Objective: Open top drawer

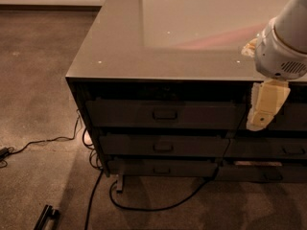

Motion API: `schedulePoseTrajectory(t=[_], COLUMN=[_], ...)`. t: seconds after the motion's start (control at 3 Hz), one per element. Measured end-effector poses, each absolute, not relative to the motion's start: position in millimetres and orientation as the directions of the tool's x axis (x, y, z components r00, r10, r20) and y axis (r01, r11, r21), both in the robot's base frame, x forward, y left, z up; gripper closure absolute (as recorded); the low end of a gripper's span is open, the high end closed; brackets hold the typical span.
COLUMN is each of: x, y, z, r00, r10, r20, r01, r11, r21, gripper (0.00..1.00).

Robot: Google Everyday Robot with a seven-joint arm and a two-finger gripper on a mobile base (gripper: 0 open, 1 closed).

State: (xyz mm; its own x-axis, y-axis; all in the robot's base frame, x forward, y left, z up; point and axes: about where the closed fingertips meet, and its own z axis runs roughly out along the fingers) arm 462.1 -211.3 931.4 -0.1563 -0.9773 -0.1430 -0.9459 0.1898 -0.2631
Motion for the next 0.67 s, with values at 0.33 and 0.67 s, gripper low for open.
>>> schedulePoseTrajectory(t=[0.33, 0.67], x=[457.7, 457.2], y=[-191.2, -156.3], z=[913.6, 884.2], r00=[-0.084, -0.009], r10=[-0.975, -0.962], r20=[-0.205, -0.272], r01=[-0.956, -0.967], r11=[0.137, 0.078], r21=[-0.260, -0.244], gripper=[0.00, 0.00])
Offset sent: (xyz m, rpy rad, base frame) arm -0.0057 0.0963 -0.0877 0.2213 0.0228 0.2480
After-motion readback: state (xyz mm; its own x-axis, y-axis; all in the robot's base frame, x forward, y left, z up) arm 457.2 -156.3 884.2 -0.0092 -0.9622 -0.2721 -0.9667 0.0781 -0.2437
